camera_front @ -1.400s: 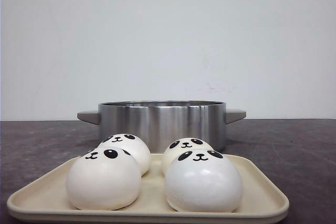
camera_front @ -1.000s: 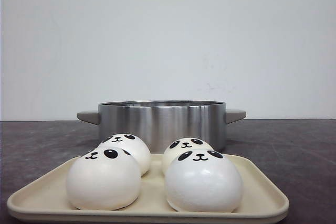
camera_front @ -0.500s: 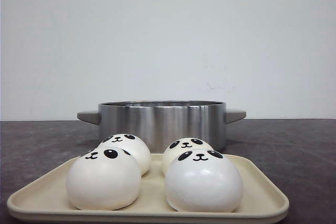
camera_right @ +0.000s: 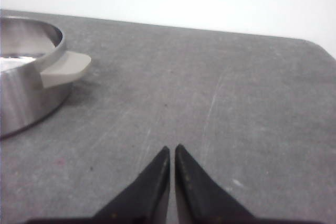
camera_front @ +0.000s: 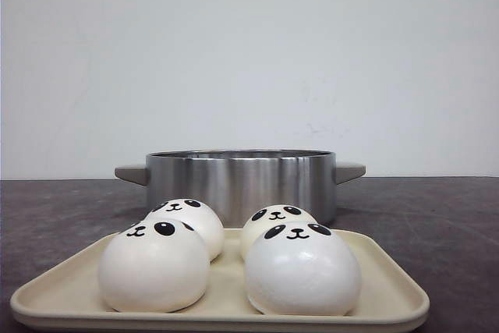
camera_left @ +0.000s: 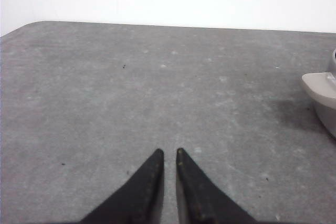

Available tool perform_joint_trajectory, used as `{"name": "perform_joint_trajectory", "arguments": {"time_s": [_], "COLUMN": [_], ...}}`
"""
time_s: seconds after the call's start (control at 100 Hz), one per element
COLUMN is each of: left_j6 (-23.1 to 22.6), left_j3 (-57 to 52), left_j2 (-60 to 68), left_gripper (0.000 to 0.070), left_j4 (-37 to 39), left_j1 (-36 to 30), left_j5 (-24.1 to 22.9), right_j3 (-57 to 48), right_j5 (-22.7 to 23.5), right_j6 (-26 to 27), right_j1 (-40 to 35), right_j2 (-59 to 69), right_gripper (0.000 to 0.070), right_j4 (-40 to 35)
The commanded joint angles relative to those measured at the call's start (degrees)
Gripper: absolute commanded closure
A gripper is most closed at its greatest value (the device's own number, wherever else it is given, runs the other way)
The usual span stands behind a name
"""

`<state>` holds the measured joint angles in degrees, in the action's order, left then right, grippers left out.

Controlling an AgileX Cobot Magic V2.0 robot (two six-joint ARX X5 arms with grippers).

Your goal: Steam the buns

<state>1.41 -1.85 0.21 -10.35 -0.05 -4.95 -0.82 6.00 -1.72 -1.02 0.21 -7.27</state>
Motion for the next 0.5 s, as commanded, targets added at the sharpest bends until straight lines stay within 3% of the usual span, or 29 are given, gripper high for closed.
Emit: {"name": "perform_joint_trajectory", "arguments": {"time_s": [0.0,0.09,0.15,0.34,0.41,0.49], "left_j6": [-0.55,0.5,6.12,22.84,26.56,27.85], "left_j3": [1.05,1.05,0.94,-0.46,-1.46,-2.99], "left_j2": [-0.02,-0.02,-0.02,-0.02,-0.02,-0.02], "left_gripper": [0.07,0.07,0.07,0.07,0.07,0.0697], "left_j4": [-0.31,-0.31,-0.33,-0.28,0.37,2.97], "left_j1": [0.04,0.04,0.04,0.04,0.04,0.04], "left_j5": [0.13,0.44,1.81,6.8,9.07,13.92], "right_j3": [0.15,0.15,0.15,-0.04,-1.01,-3.5], "right_j5": [0.09,0.15,0.72,1.75,3.19,6.25], "right_j6": [-0.15,0.22,3.37,20.39,29.64,35.36], "right_j1": [-0.02,-0.02,-0.02,-0.04,-0.02,-0.02], "right_j2": [0.0,0.0,0.0,0.0,0.0,0.02], "right_gripper": [0.069,0.069,0.069,0.0694,0.0694,0.0695], "right_j4": [1.9,4.52,7.19,16.5,17.55,16.63]}}
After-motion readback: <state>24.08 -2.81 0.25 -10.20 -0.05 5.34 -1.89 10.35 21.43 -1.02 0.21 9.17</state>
